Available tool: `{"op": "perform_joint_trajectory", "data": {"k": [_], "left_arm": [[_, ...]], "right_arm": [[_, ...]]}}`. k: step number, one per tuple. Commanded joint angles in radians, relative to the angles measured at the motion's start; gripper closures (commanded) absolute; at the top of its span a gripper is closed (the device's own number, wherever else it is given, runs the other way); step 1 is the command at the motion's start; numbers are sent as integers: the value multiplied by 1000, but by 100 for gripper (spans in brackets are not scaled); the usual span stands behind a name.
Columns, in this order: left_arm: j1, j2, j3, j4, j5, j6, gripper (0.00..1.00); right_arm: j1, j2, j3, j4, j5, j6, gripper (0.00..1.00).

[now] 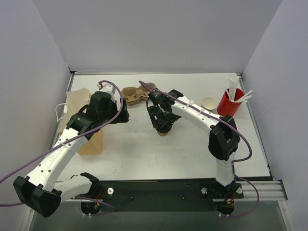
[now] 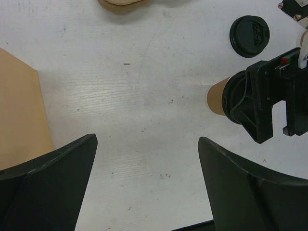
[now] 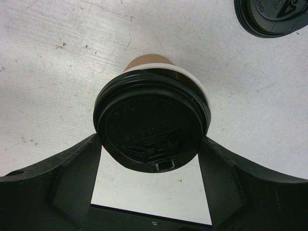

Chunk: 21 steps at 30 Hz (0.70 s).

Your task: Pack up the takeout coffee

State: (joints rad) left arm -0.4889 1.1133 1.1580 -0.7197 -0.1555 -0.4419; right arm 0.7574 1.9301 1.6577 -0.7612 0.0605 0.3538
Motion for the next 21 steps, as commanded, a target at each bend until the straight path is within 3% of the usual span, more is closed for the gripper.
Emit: {"op": "perform_joint_trajectory", "data": {"k": [1,21], "left_arm": [[7,5,0,63,17,-11,3],[6,11,-27,86,33,-17,3]], "right_arm": [[-18,50,11,-69,-36,-22,34],[-12,148,45,-133,-53,-67,33]]}}
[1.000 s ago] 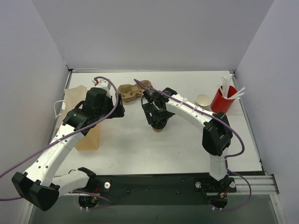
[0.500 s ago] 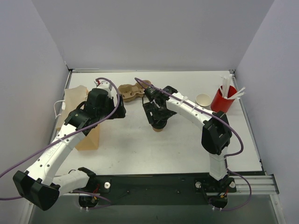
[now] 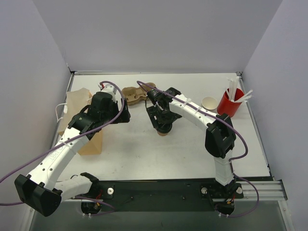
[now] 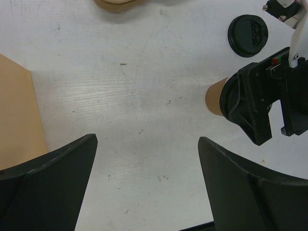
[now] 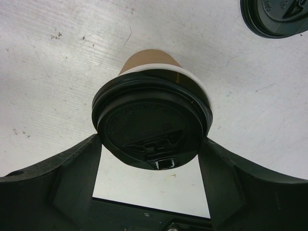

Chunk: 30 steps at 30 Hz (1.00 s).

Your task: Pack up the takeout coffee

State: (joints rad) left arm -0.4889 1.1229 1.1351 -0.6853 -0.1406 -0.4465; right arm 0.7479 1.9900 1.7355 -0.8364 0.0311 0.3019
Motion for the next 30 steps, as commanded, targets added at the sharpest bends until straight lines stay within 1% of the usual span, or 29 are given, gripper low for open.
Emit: {"op": "perform_joint_trajectory", "data": {"k": [1,3,4,6,10,17,22,30], "left_arm": [[6,3,-6,53,19,-15,3],[7,2,-9,55,21,-18,3],[6,0,-9,56,21,-20,3],[6,2,-5,56,21,-20,3],[6,5,-1,58,22,-23,3],[6,11,-9,63,29,-31,2],[6,11,-14,67,33,-29,3],[6,12,-12,67,36,-29,2]], "right_arm": [[-1,89,-28,-58,-23,-15,33],[-2,82,-22,-59,-20,-15,31],[-2,73,-16,-58,-17,-14,28],[-4,66,-2,-58,-5,-7,27],[-7,50,68,-56,7,3,23],[-25,49,133,-58,9,26,22],[-35,43,137,-58,4,29,18],[-33,44,151,-56,9,36,18]]}}
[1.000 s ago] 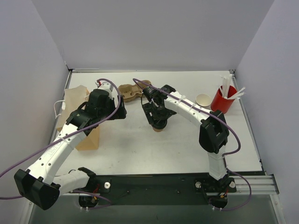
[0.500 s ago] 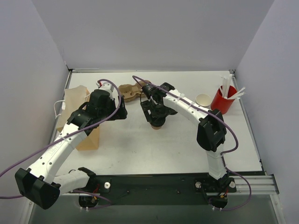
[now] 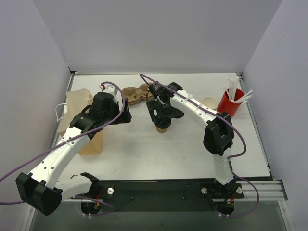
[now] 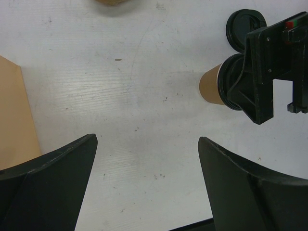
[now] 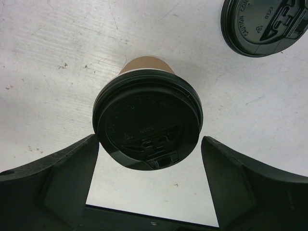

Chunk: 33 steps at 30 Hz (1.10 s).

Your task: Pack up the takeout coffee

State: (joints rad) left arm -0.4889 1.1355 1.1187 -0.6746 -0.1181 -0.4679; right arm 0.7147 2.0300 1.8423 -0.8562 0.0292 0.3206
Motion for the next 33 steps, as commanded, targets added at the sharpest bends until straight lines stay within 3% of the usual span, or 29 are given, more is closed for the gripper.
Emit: {"op": "perform_joint_trajectory", "data": {"k": [1,12,17,21,27,33], "left_arm": [[6,0,3,56,14,-8,3],[4,17,-11,79,26,-15,3],[4,46,-23,118,54,-28,6],[-8,84,-23,164,96,-54,14],[-62,197,24,222,94,-84,34],[-122,337,111,250,84,-97,48]], "right_arm": [[0,4,47,-38,12,15,18],[2,-10,60,-15,44,34,18],[-23,-89,-21,54,67,67,18],[-53,-171,-101,108,67,98,20],[-109,-278,-250,213,37,150,25],[-118,-300,-313,249,18,166,32]]}}
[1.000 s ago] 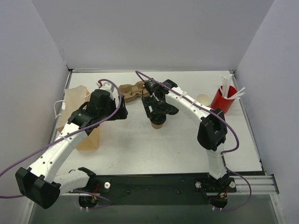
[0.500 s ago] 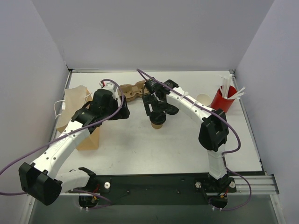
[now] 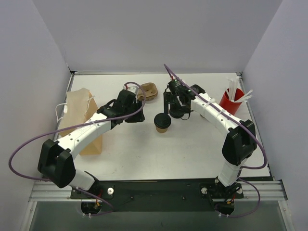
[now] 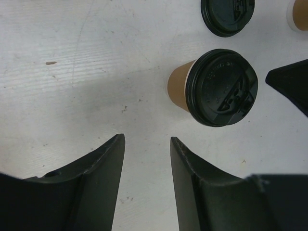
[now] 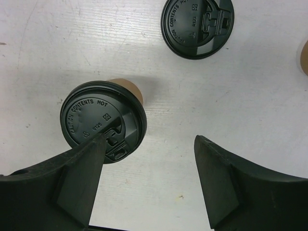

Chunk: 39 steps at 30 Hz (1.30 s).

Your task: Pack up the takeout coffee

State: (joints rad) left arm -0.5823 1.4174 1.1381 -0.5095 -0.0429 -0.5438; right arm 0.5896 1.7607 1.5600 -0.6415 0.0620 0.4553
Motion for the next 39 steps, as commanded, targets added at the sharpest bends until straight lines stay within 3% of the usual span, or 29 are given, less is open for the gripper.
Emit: {"op": "perform_joint_trajectory", "data": {"k": [1,12,39], "left_arm": [[-34,73,118,91,11,-22,49],[-91,258,267,78,23,-41,61],[-109,322,269,72,32,-45,68]], "right_arm": [[6,-30,-35,39,-19,32,33],[-1,-18,-57,66,-53,54,55],[1,25,-78,82,-99,60,60]]}}
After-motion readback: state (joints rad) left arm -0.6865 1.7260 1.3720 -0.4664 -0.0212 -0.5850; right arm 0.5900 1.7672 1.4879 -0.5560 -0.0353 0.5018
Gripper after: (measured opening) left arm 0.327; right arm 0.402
